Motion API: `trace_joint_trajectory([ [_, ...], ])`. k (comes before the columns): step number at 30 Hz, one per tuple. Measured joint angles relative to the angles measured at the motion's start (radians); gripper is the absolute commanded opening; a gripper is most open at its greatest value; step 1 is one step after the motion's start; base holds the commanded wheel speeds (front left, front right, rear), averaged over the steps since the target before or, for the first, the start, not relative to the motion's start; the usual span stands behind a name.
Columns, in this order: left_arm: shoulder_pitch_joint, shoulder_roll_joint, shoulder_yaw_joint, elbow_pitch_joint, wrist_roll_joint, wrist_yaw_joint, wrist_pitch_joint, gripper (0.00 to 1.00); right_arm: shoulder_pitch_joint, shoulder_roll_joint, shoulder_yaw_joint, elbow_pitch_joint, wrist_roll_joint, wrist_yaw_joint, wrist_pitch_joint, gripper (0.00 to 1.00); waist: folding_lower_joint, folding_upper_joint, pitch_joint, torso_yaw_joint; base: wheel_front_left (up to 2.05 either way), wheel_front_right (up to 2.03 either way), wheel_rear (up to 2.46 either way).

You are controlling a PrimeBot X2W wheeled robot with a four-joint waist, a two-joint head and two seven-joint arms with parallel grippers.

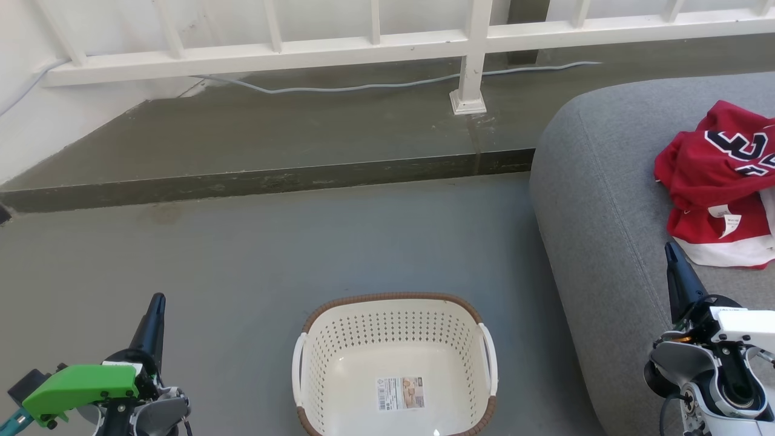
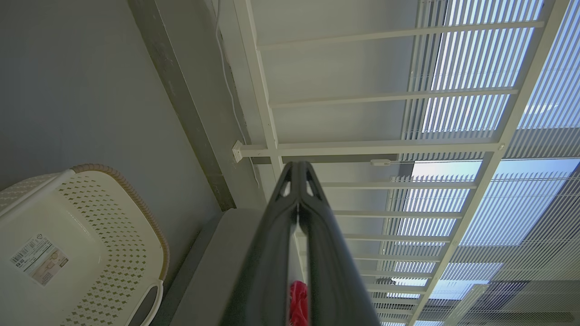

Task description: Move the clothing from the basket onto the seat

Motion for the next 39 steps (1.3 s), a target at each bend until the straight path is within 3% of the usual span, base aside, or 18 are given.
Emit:
trace_joint_trajectory([
  [39,0.0,-0.002,0.008,-0.001,0.0,0.0,0.003,0.0,0.0,0.002,-0.002,0.0,0.0,0.0,0.005,0.0,0.0,0.0,0.0,0.0,0.0,0.0,0.0],
])
